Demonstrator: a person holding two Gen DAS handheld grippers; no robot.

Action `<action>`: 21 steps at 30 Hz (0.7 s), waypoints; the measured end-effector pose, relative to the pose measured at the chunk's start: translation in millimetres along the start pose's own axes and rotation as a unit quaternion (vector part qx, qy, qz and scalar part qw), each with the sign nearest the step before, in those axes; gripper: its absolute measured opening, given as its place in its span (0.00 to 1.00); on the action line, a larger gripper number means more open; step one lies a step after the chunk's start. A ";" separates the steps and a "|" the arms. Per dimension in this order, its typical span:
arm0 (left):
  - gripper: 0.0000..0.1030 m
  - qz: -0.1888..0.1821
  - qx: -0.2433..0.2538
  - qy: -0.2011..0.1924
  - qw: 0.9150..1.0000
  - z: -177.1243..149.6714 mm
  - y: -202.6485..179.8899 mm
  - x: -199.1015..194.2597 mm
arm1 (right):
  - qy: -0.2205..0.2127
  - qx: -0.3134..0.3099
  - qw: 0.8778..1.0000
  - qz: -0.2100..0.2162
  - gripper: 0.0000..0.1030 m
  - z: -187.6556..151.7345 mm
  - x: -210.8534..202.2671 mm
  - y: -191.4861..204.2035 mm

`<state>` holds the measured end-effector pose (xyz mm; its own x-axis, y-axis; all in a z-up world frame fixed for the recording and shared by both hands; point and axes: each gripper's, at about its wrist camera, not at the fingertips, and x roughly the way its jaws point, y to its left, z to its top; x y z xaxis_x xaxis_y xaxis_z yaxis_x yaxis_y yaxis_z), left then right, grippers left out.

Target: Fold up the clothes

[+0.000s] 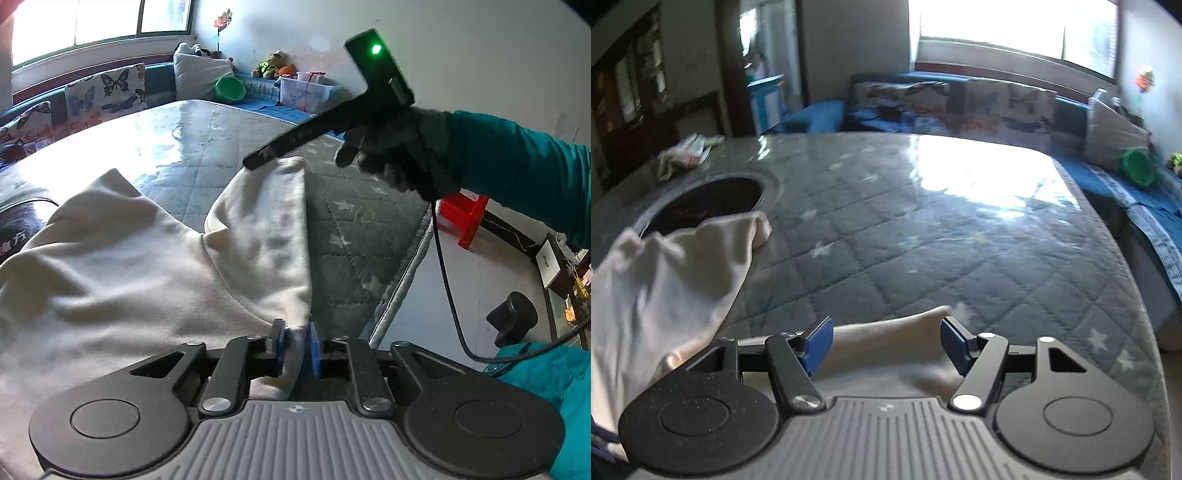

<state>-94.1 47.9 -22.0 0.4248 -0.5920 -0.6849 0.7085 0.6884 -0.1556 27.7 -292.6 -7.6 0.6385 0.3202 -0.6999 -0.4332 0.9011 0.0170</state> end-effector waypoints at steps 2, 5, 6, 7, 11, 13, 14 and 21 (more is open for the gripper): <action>0.24 0.008 -0.002 -0.006 1.000 0.1 3.4 -8.5 | 0.013 -0.009 1.000 -0.002 0.64 -3.1 8.3 4.4; 0.47 0.036 -0.020 -0.027 0.999 3.2 14.9 -31.0 | 0.016 -0.013 1.000 0.002 0.66 -0.1 9.8 7.7; 0.54 0.050 -0.028 -0.036 0.998 4.7 22.0 -39.1 | 0.017 -0.014 1.000 0.003 0.68 1.0 10.2 8.8; 0.56 0.065 -0.037 -0.045 0.996 6.7 30.5 -47.5 | 0.013 -0.017 1.000 0.007 0.73 5.4 7.6 11.0; 0.73 0.154 -0.080 -0.075 0.982 12.4 68.8 -70.8 | -0.001 -0.026 0.999 0.042 0.74 28.3 2.9 24.3; 0.79 0.204 -0.109 -0.082 0.969 15.5 93.6 -76.8 | -0.001 -0.020 0.997 0.068 0.75 41.5 7.5 31.6; 0.85 0.229 -0.124 -0.086 0.962 17.0 106.2 -79.3 | -0.001 -0.017 0.996 0.083 0.75 48.2 10.7 35.6; 1.00 0.285 -0.200 -0.069 0.935 13.9 176.6 -75.2 | 0.014 -0.011 0.989 0.146 0.76 84.1 51.0 72.2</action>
<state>6.9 208.2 12.0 0.7570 -0.1106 -0.6440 0.0892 0.9938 -0.0659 82.5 -186.6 18.0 0.4669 0.5579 -0.6861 -0.6103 0.7648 0.2065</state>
